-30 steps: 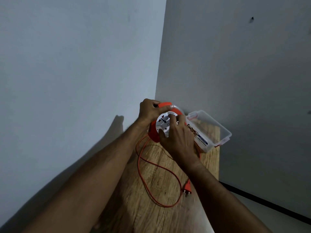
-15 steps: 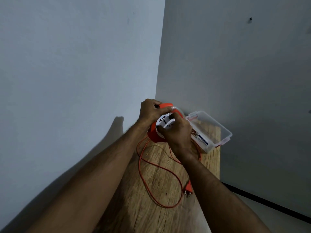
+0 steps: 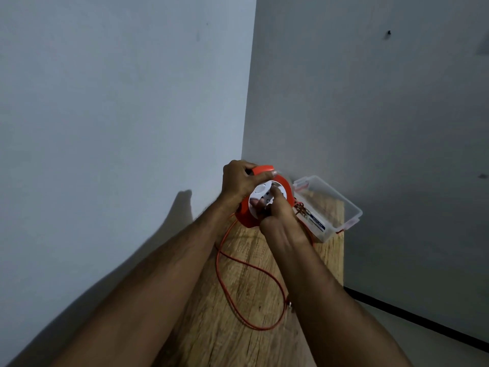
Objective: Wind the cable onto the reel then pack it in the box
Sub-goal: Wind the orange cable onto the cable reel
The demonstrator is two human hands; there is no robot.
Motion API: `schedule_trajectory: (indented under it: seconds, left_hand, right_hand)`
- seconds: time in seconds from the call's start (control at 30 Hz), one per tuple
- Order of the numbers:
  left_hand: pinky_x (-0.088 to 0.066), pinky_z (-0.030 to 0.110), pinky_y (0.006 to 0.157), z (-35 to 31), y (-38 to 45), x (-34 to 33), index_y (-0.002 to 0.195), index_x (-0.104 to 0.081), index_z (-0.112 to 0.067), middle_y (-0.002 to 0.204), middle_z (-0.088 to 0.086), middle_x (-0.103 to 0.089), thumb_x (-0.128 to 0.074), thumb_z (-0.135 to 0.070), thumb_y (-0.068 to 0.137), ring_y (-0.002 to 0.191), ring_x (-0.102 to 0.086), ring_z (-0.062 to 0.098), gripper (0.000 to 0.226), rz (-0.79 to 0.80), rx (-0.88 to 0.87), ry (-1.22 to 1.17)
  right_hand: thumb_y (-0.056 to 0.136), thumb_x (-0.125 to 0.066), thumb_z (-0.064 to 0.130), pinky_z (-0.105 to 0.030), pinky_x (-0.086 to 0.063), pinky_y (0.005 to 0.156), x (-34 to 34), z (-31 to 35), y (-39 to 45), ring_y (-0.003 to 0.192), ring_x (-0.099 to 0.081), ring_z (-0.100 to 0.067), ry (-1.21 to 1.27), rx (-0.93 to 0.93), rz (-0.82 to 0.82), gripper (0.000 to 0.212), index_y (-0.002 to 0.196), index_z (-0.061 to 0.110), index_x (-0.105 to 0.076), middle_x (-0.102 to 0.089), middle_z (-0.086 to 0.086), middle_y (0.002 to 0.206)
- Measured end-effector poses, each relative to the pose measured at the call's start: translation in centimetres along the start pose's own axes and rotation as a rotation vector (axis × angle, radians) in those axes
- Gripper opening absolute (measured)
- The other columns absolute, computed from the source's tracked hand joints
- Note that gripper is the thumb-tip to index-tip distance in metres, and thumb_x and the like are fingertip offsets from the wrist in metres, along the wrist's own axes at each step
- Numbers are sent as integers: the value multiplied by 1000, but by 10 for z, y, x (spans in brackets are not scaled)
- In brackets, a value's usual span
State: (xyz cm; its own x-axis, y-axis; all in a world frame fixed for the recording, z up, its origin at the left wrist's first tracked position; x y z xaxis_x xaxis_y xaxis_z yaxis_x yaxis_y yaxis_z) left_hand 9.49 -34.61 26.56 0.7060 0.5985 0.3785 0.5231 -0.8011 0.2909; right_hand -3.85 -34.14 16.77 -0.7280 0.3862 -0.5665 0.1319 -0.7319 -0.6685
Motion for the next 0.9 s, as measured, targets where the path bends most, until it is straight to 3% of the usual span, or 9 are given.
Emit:
schedule_trajectory:
  seconds: [0.07,0.13,0.27,0.37,0.47,0.57,0.7,0.8,0.9]
  left_hand:
    - [-51,16,52,7,2,1,80,-81,-10,65,-6,-72,-88,-49,72,57,-65,-1,40,0,58,-32]
    - [-52,17,53,12,4,3,82,-81,-12,70,-6,-75,-87,-49,73,62,-70,4,38,3,116,-79]
    - [-48,12,52,10,10,8,82,-80,-13,71,-7,-74,-86,-51,73,62,-69,5,39,15,127,-71]
    - [-50,16,55,10,12,10,82,-80,-13,75,-2,-76,-86,-51,73,66,-71,9,40,16,124,-57]
    - [-53,21,58,9,13,9,84,-81,-12,77,-1,-78,-86,-53,72,68,-73,11,43,33,111,-42]
    - [-49,19,56,7,13,8,78,-80,-13,68,-5,-74,-88,-53,70,61,-68,6,41,47,99,-35]
    - [-52,19,57,4,12,5,71,-78,-12,63,-5,-72,-89,-51,69,58,-67,4,40,65,89,-30]
    - [-37,8,47,3,11,2,55,-66,-18,41,-5,-50,-90,-45,72,42,-52,-3,39,86,77,-34]
    - [-41,14,50,3,11,2,52,-64,-17,45,-11,-54,-90,-48,70,43,-49,0,44,79,48,-27]
  right_hand:
    - [90,-76,17,-42,-64,76,2,12,-9,94,-74,-37,-136,72,25,49,127,1,-48,-66,-26,121]
    - [86,-75,9,-44,-64,66,8,41,-23,72,-76,-33,-410,351,6,25,100,3,-55,-73,-23,96]
    - [85,-73,14,-30,-55,72,-23,81,-92,79,-65,-13,-1131,1344,103,12,94,15,-65,-69,2,88]
    - [80,-74,6,-35,-52,78,-39,55,-108,98,-62,-25,-1501,1752,303,26,104,10,-67,-67,-9,109]
    - [69,-74,-5,-52,-49,92,-43,35,-94,115,-57,-32,-1786,1849,432,48,113,14,-67,-61,-12,119]
    - [63,-74,-9,-58,-40,102,-43,32,-84,128,-52,-35,-1923,1843,480,65,120,20,-67,-54,-15,134]
    - [67,-79,-6,-60,-40,100,-44,34,-88,122,-56,-35,-1936,1873,461,62,121,22,-68,-52,-17,136]
    - [72,-82,6,-58,-42,97,-43,33,-89,120,-59,-36,-1921,1893,456,51,119,22,-69,-55,-17,131]
    - [68,-86,16,-52,-44,90,-44,34,-85,115,-60,-35,-1917,1891,424,54,119,24,-69,-56,-16,124]
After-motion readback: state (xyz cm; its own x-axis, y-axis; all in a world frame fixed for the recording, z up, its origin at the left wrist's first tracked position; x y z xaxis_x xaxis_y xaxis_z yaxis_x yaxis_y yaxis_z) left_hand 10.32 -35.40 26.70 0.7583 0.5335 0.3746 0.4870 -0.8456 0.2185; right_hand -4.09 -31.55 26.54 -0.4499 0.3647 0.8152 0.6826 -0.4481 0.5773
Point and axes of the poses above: each hand's wrist, its own y-axis towards the middle knuckle, its own x-axis out of the back of the hand, z = x × y, the point moved 10 cm from there along y, towards the middle knuckle
